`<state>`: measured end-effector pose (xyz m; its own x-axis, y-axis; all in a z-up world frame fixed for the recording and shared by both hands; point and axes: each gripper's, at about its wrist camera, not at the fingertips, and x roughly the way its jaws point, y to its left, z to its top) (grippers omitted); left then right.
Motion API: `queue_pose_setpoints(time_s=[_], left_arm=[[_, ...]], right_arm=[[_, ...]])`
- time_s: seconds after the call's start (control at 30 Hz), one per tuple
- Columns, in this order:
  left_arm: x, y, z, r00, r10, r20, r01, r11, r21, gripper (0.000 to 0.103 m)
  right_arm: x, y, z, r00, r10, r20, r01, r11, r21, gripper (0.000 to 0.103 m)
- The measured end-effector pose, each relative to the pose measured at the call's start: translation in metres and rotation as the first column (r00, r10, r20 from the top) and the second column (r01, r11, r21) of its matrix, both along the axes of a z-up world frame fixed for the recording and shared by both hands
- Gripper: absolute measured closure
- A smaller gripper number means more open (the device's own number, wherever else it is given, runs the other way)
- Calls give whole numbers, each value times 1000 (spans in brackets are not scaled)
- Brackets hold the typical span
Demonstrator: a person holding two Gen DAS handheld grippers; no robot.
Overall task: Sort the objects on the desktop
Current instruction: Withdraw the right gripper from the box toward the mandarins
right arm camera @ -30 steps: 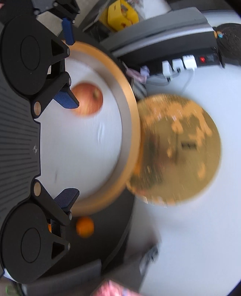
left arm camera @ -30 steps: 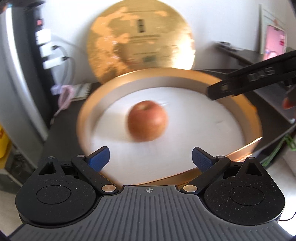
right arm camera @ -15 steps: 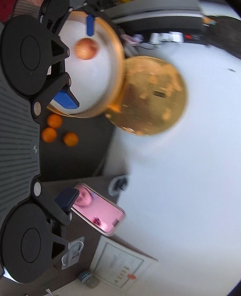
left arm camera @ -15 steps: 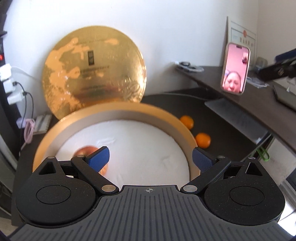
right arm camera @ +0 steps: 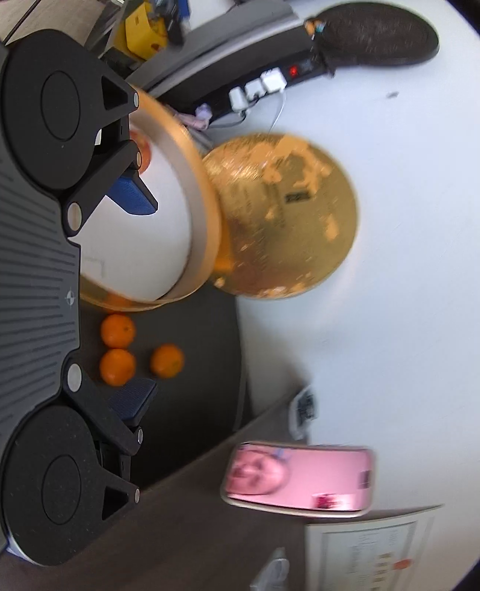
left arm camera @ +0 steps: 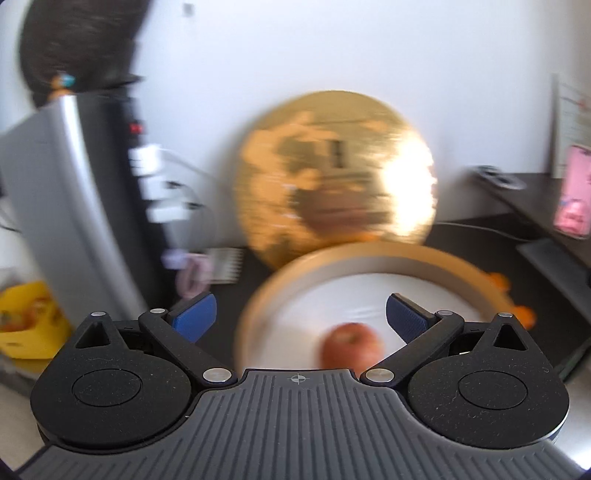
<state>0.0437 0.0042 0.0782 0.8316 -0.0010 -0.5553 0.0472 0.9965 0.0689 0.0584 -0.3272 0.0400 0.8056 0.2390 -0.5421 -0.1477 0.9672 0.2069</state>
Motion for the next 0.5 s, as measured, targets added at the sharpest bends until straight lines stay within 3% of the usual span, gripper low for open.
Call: queue_pose_setpoints(time_s=[0.23,0.33,0.5], left_arm=[[-3,37,-9,996,87,-7,-87,994,72,0],[1,13,-36,995,-26,-99,32,998,53,1],[4,-21,-63,978,-137,-159,133,990,-35,1]], right_arm=[[20,-14,-26,996,-84,-14,83,993,-79,7],[29,-19,-41,996,-87,-28,84,992,-92,24],[38,-24,-64,995,-81,-66,77,995,-57,32]])
